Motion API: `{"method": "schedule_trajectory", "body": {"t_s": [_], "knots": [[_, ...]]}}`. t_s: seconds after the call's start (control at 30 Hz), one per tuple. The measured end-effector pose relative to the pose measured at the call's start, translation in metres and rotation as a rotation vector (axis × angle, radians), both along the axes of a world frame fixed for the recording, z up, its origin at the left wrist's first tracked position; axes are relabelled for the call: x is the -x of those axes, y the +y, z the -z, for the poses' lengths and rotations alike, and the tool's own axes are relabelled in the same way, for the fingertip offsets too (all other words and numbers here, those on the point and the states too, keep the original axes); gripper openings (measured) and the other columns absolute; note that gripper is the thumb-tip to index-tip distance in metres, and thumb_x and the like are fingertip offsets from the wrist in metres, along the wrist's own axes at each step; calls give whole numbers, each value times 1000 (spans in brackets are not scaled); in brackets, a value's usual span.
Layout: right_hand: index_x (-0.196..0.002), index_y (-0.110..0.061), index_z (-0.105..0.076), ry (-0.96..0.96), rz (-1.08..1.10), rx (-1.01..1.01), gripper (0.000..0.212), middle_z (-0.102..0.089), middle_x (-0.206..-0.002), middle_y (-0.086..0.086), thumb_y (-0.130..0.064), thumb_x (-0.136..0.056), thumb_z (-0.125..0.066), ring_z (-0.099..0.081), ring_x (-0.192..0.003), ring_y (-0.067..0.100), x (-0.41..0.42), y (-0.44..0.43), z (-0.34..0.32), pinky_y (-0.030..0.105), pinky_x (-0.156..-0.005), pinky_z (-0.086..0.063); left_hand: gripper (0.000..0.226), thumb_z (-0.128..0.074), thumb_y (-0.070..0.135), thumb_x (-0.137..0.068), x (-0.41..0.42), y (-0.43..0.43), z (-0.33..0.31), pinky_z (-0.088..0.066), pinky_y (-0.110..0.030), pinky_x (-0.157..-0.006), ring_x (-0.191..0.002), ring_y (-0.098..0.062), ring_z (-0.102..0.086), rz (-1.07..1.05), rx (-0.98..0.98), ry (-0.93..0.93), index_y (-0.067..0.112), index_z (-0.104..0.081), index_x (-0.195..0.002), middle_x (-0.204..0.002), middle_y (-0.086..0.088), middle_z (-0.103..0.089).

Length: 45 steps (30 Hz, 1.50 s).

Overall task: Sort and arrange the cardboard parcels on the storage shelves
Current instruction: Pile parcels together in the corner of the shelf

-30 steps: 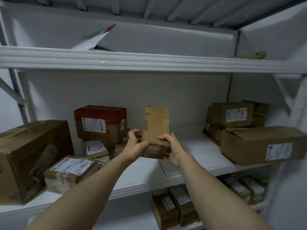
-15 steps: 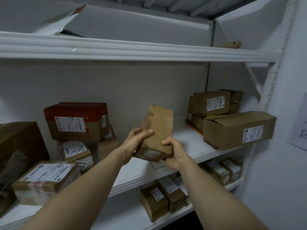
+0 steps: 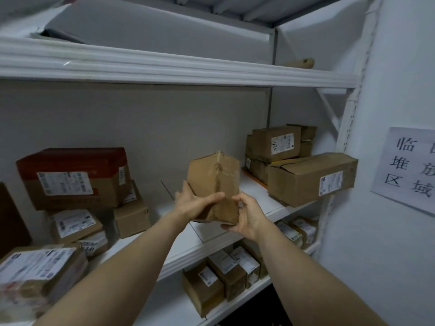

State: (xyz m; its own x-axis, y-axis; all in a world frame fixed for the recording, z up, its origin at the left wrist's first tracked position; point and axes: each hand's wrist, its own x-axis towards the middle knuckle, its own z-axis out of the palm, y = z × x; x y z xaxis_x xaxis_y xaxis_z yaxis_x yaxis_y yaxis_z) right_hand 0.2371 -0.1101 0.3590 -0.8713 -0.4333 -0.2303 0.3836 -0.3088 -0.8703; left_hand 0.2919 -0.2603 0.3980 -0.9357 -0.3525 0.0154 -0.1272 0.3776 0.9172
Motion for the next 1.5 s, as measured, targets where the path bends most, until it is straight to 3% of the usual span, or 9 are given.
{"method": "schedule_trajectory", "body": {"t_s": [0.27,0.43,0.63,0.83,0.97,1.13,1.27,1.37,1.5], "knots": [[-124,-15,-57,-11,75,37,39,-61,-115,14,-23,-86,-54,-57,-105,32,9,-7,-7,45,-86,-47,101,-80,64,-50,21,-7,-6,-48,-41,-95,-108,-24,-56,-10,-271,62,21,-42,-133,-127,-2,-54],[-121,-19,-56,-31,87,41,44,-56,-125,13,-42,-84,-58,-52,-116,33,18,-6,-16,59,-101,-34,80,-70,58,-71,44,-7,-20,-47,-29,-64,-87,-15,-58,120,-454,21,18,-44,-135,-116,-3,-59],[-128,-19,-56,13,179,3,71,-60,-123,15,-49,-65,-70,-54,-115,32,22,11,-35,46,-87,-48,72,-59,69,-72,69,2,-29,-48,-45,-89,-101,-26,-59,237,-444,-56,23,-54,-127,-110,-6,-65],[-108,-16,-63,72,455,16,41,-67,-97,9,-46,-81,-65,-60,-95,24,40,48,-65,42,-96,-48,82,-66,44,-84,94,50,-51,-36,-32,-101,-126,-15,-41,385,-331,208,21,-24,-150,-137,5,-44],[-121,-18,-59,108,546,5,48,-68,-93,9,-42,-81,-69,-64,-84,23,63,75,-87,34,-68,-56,79,-73,21,-73,119,81,-65,-40,-28,-103,-118,-8,-48,435,-99,418,28,-39,-144,-131,9,-47],[-126,-32,-57,139,584,-139,88,-71,-109,6,-69,-49,-76,-63,-102,29,115,114,-108,46,-93,-44,55,-66,10,-81,171,131,-85,-32,-21,-102,-128,-17,-44,460,200,463,24,-55,-133,-137,-3,-45],[-114,-30,-64,153,622,-167,83,-74,-103,5,-82,-49,-69,-65,-102,28,153,163,-124,49,-102,-42,66,-70,16,-80,211,179,-95,-30,-21,-102,-134,-22,-36,454,229,401,22,-44,-141,-148,-5,-27],[-105,-21,-64,187,694,-131,45,-72,-99,9,-58,-80,-66,-67,-90,24,181,200,-131,42,-90,-53,79,-73,24,-76,234,213,-100,-30,-26,-105,-136,-25,-31,440,280,341,15,-34,-145,-155,-5,-5],[-112,-17,-67,275,791,-138,29,-74,-90,8,-30,-86,-70,-71,-79,22,215,234,-136,37,-73,-60,86,-78,22,-70,266,246,-109,-40,-18,-81,-114,-17,-46,420,291,357,10,-32,-141,-140,-5,-31]]}}
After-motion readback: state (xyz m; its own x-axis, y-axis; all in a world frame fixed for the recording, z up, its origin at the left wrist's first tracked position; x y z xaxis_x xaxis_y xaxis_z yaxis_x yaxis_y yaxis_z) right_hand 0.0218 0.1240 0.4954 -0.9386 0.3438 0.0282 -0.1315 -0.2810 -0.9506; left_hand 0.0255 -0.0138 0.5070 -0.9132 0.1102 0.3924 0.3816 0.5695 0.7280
